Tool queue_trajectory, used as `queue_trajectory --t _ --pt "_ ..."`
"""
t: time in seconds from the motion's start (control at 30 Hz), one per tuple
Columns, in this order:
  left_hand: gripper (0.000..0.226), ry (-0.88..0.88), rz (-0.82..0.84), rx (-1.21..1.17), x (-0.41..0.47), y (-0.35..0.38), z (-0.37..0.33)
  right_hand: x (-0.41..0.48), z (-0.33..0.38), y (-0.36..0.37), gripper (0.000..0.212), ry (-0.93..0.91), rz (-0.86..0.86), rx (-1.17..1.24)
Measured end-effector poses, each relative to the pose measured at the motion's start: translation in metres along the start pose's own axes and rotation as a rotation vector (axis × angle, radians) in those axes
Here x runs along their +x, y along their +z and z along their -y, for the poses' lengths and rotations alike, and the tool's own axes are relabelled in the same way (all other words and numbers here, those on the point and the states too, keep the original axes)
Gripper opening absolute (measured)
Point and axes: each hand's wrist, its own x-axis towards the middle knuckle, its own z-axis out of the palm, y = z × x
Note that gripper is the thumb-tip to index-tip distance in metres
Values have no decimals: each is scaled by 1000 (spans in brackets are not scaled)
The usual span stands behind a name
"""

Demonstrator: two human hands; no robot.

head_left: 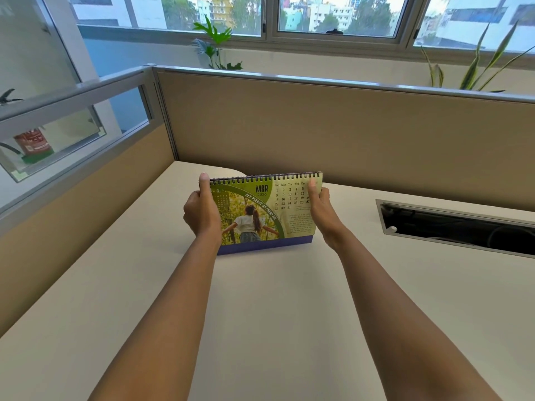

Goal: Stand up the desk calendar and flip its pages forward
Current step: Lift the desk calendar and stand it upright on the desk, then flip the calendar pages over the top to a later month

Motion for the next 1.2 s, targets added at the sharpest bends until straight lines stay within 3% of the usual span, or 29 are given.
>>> queue_trajectory --t 0.2,0.43,0.63,0.87,1.03,1.2 --pt "58 71 -34 99 -9 -8 10 -12 -12 2 42 -77 -136 48" --pt "33 219 -67 49 -29 -15 27 -30 -26 0 40 -143 -187 44" --pt "39 315 -38 144 -43 -17 38 -41 -34 1 34 -198 -243 -24" --pt "39 334 -31 153 -47 -22 39 -49 -34 -3 36 -243 -284 -87" --pt "36 299 -48 131 -49 -25 38 -53 -32 -1 24 -298 -323 -107" --pt "34 306 -60 99 -48 -29 34 -51 -31 -5 31 -297 -373 -87"
